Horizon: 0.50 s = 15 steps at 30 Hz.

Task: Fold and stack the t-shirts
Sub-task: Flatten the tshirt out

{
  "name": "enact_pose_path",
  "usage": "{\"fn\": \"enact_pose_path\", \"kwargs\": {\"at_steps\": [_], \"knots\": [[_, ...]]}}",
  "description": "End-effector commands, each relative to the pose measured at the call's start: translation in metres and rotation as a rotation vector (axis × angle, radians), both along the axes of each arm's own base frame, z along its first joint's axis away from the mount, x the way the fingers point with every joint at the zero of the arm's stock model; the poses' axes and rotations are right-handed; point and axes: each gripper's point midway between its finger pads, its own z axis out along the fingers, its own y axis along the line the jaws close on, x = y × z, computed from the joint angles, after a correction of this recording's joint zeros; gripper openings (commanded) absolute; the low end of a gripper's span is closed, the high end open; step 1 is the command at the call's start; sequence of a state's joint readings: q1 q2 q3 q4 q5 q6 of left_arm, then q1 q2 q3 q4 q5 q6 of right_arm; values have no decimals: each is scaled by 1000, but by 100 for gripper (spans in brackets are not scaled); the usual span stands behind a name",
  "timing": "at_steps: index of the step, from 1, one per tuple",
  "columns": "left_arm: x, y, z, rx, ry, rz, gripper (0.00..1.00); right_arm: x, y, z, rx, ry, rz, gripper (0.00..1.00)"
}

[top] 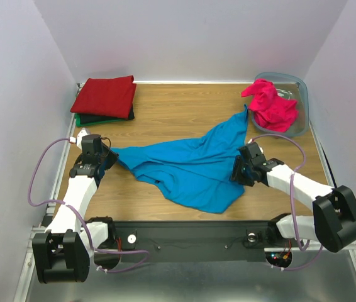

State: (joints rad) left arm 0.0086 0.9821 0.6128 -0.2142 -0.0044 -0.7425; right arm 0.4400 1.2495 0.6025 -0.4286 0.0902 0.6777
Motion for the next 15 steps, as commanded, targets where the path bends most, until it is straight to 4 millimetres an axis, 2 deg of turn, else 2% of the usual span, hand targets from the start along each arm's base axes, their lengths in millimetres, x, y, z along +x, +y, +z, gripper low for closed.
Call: {"fn": "enact_pose_path", "kwargs": {"at_steps": [1,6,9,10,12,13,15], "knots": [[1,2,3,12,-24,-2,0,-8,-4,-4,-22,27,-9,52],[1,2,3,12,-26,-2,0,-10,-8,-16,-85,58,-10,52],[1,2,2,11,-23,-3,0,-8,-5,-22,-136,65,-6,46],[1,2,2,11,-21,-3,0,-10,-1,-25,-155,65,9,35],[1,2,2,12,-23,-2,0,-5,-2,-28,-200,59,-2,23],[1,2,3,13,-24,-3,0,0,3,-24,-206,41,0,12],[0,2,4,12,-26,-2,0,7,3,-19,-223,17,-9,1]]}}
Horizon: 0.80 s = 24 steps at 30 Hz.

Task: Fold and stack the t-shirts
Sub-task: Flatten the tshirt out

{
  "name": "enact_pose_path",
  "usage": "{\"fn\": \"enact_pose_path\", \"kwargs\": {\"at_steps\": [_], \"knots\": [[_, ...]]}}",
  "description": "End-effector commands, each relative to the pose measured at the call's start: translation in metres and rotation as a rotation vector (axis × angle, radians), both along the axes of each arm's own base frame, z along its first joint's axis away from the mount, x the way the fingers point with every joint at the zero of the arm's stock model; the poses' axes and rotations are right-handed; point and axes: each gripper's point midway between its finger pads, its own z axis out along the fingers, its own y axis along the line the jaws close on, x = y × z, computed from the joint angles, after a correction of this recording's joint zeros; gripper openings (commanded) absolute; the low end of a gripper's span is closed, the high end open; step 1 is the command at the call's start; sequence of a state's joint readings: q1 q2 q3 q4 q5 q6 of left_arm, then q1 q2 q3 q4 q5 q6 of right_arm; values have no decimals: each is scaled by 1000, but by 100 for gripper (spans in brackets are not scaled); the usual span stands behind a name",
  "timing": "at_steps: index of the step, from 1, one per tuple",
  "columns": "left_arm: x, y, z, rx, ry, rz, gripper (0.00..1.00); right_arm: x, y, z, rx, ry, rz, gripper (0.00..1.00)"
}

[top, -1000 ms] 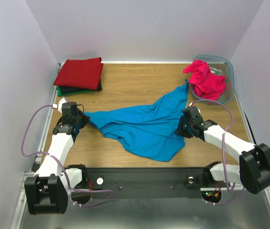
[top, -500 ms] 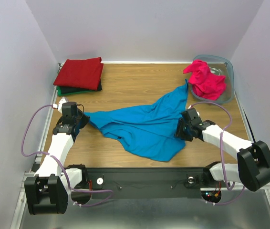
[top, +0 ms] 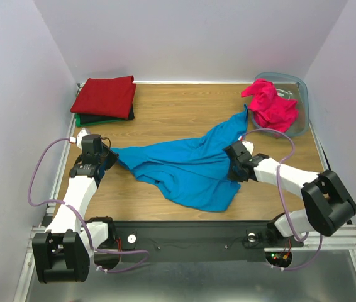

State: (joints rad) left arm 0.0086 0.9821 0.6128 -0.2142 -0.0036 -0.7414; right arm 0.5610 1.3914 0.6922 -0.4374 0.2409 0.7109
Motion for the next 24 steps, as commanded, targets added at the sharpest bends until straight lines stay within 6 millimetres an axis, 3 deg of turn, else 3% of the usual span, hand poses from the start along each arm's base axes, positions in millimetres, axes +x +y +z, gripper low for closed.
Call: {"fn": "enact_pose_path", "kwargs": {"at_steps": [1,4,8,14,18,20,24], "knots": [[0,2,4,12,-24,-1,0,2,-7,-3,-83,-5,-35,0],[0,2,9,12,-37,-1,0,20,-2,29,-60,-106,-36,0],[0,2,13,12,-43,-1,0,29,-1,68,-32,-193,-25,0],[-1,2,23,14,-69,0,0,18,-23,109,-48,-272,-69,0],[-2,3,34,15,-95,0,0,11,-35,148,-16,-375,-87,0],[-2,4,38,22,-102,6,0,8,-36,153,-12,-382,-78,1],[-5,5,43,25,-111,8,0,-18,-54,124,-80,-261,-115,2]]}}
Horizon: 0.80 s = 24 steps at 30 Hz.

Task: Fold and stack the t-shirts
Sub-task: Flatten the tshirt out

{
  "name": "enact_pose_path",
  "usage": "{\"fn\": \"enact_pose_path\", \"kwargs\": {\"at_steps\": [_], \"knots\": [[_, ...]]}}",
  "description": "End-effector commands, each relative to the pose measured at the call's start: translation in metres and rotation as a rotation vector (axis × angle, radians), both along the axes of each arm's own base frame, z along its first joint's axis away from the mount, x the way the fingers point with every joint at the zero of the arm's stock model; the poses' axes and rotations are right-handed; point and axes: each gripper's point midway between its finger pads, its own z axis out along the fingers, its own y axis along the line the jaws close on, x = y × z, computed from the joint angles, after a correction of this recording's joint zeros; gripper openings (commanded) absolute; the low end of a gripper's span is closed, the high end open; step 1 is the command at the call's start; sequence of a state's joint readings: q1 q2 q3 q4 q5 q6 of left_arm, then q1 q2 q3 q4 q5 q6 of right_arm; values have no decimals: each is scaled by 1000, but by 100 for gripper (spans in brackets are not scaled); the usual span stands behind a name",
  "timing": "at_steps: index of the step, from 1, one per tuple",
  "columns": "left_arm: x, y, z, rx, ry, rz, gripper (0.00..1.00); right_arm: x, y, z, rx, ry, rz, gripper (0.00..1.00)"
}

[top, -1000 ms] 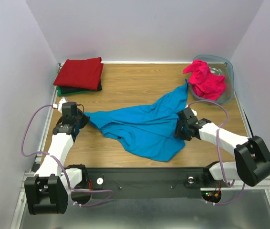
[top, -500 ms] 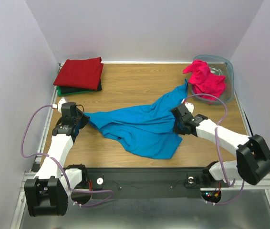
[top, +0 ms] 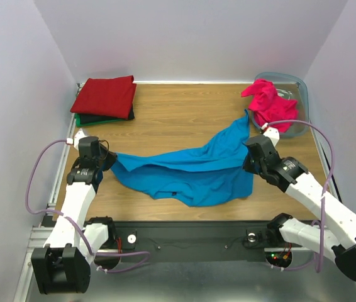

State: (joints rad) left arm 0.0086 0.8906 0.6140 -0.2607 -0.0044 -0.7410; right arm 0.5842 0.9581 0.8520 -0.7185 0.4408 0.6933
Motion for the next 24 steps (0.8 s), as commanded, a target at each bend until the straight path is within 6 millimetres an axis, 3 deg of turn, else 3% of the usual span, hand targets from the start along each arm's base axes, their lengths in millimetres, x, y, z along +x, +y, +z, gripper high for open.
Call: {"fn": "enact_pose_path", "kwargs": {"at_steps": [1,2,3,6,10,12,14,17,18,19,20,21,24], "knots": [[3,5,27,23,-70,7,0,-28,-26,-26,-98,122,-68,3],[3,4,27,22,-73,4,0,-42,-33,-46,-114,185,-91,7],[3,4,26,22,-71,0,0,-46,-34,-51,-115,204,-94,7],[2,3,23,21,-65,-3,0,-51,-30,-50,-74,203,-82,5],[3,4,25,22,-67,0,0,-43,-19,-9,9,99,-35,4],[6,3,28,16,-79,2,0,-33,-24,25,18,2,-55,4],[11,2,38,10,-104,-1,0,-27,-29,41,6,-41,-88,3],[17,5,61,23,-140,6,0,-17,-31,77,32,-128,-114,0],[21,6,86,29,-192,10,0,-15,-37,89,21,-166,-132,0],[20,6,97,32,-210,13,0,-12,-38,117,51,-228,-141,0],[20,6,114,32,-248,12,0,-12,-41,133,63,-269,-151,0],[20,5,143,29,-313,7,0,-13,-42,150,86,-310,-146,0],[10,-3,195,19,-441,-35,0,-22,-39,204,157,-426,-68,0]]}}
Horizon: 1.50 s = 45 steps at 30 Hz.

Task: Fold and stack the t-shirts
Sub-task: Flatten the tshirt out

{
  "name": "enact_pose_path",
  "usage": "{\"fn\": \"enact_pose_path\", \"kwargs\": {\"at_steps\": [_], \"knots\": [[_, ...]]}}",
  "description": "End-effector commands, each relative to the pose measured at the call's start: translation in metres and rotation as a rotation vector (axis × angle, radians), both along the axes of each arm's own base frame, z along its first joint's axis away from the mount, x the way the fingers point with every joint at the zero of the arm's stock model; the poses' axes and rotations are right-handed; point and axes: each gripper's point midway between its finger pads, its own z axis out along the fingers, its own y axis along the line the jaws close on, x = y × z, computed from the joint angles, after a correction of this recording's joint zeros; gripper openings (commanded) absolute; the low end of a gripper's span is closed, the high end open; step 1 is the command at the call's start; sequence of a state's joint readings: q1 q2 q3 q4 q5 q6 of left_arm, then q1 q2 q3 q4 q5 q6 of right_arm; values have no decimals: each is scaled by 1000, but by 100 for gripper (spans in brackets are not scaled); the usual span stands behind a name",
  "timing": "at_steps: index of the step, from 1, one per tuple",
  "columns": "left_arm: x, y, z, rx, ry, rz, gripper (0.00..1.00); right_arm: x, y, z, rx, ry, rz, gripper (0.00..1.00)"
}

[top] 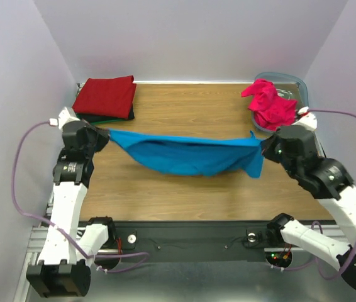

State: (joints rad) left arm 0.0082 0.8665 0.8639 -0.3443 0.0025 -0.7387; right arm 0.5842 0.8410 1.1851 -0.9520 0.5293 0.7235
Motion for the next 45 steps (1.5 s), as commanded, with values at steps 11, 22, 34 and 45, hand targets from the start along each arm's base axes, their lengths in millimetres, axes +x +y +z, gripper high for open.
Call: {"fn": "enact_pose_path", "kwargs": {"at_steps": [11,22,34,45], "knots": [[-81,1,186,34,-493,-6,0,-59,-4,110,207,-337,211,0],[6,1,-67,14,80,-8,0,23,1,-108,-144,194,-104,10],[22,2,-116,25,198,-23,0,65,71,-164,-403,362,394,100],[19,8,-111,47,191,1,0,61,52,-220,-682,490,513,100]]}}
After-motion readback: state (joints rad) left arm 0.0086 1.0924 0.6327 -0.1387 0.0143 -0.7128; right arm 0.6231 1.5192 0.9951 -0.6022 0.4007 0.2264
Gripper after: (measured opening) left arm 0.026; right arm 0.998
